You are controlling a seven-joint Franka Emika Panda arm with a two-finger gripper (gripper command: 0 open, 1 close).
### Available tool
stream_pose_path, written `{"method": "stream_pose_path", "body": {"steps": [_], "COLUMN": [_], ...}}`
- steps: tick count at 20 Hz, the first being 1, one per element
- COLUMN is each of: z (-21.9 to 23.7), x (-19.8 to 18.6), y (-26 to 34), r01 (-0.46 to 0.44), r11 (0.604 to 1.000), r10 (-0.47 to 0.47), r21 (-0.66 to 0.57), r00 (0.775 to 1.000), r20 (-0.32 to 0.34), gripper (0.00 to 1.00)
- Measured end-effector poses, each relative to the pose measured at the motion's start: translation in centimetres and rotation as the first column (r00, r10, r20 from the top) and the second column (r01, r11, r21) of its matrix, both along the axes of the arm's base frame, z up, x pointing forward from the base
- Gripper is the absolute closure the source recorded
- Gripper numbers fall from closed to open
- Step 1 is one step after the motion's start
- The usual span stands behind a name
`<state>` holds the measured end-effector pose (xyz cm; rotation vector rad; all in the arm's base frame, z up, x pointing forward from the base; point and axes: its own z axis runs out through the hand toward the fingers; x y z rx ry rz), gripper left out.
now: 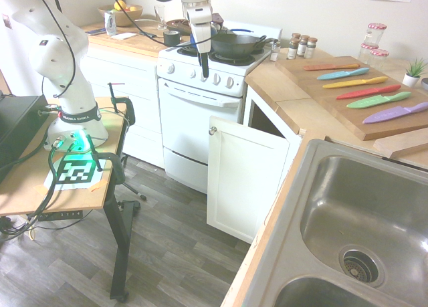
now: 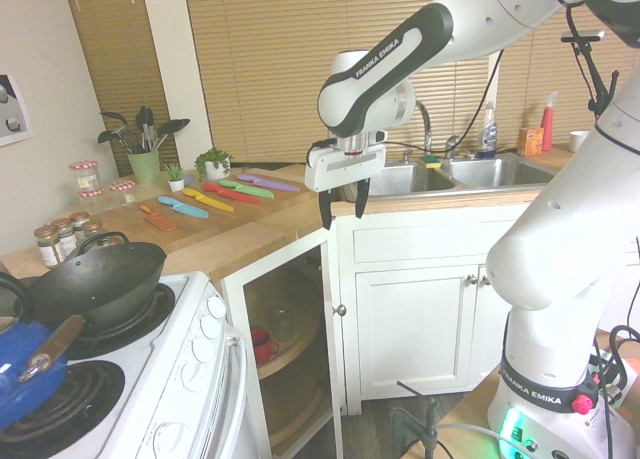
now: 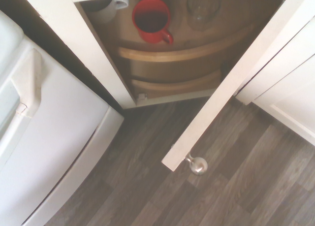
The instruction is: Close the cabinet
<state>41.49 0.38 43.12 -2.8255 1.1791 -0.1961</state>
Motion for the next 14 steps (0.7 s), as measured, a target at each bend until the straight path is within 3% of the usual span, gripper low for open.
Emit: {"method": "stream_pose_path", "body": {"steps": [14], "z": [-5.5], "x": [1.7], "y": [-3.4], "r01": [-0.011], "r11": [1.0], "r10": [0.011], "r21": [-0.027], "r00": [1.0], "r20": [-0.004], "gripper": [0.0]}}
